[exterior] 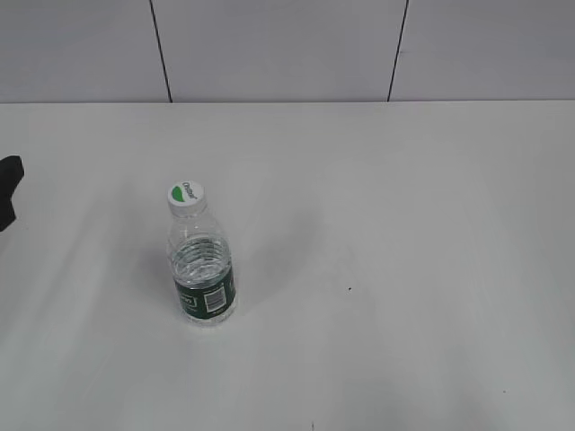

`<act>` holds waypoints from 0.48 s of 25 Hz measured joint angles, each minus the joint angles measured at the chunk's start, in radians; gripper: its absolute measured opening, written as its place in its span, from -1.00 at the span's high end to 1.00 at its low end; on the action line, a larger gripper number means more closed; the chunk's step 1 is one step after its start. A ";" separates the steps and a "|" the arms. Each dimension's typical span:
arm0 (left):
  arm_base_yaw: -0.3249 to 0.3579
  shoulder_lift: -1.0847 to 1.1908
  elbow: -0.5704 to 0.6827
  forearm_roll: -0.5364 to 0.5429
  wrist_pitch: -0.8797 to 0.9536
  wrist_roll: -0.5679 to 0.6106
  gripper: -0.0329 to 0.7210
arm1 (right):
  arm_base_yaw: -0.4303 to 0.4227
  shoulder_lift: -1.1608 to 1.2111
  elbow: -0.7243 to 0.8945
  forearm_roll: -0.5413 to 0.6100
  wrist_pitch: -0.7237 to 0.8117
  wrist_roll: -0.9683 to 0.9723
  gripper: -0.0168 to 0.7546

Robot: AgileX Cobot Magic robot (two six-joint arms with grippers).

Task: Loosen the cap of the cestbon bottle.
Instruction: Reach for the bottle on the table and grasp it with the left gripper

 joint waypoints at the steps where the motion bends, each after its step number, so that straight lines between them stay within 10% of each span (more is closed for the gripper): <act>1: 0.000 0.027 0.001 0.013 -0.033 0.000 -0.60 | 0.000 0.000 0.000 0.000 0.000 0.000 -0.57; 12: 0.000 0.279 0.001 0.394 -0.275 -0.008 -0.60 | 0.000 0.000 0.000 0.000 0.000 0.000 -0.57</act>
